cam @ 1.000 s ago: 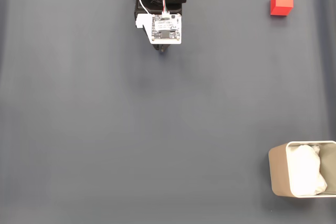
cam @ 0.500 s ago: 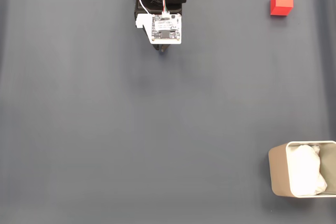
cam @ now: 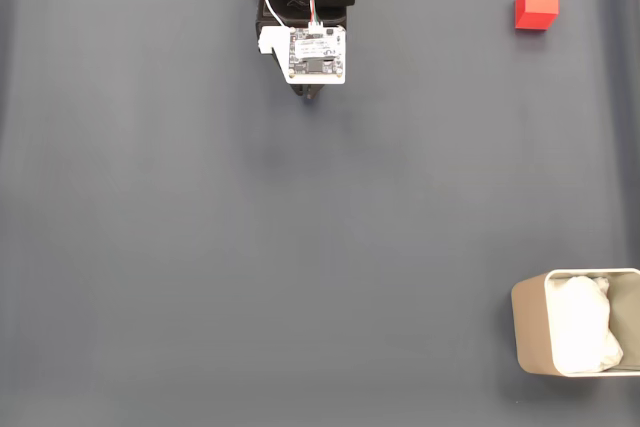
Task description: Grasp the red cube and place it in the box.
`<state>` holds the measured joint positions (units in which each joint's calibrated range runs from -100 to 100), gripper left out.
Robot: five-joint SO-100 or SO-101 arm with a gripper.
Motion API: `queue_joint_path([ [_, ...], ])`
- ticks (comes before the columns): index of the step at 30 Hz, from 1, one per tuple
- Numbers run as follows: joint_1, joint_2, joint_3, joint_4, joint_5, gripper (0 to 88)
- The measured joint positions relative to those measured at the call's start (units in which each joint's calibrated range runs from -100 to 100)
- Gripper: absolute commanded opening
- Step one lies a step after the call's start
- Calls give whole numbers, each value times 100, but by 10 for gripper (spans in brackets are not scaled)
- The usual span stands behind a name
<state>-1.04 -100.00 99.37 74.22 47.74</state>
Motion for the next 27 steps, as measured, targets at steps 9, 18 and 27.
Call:
queue_joint_path([
  [9, -7, 669, -371, -1519, -44, 0],
  [18, -7, 2223, -2514, -1790, -49, 0],
  [27, -7, 3891, -5127, -1631, -166, 0],
])
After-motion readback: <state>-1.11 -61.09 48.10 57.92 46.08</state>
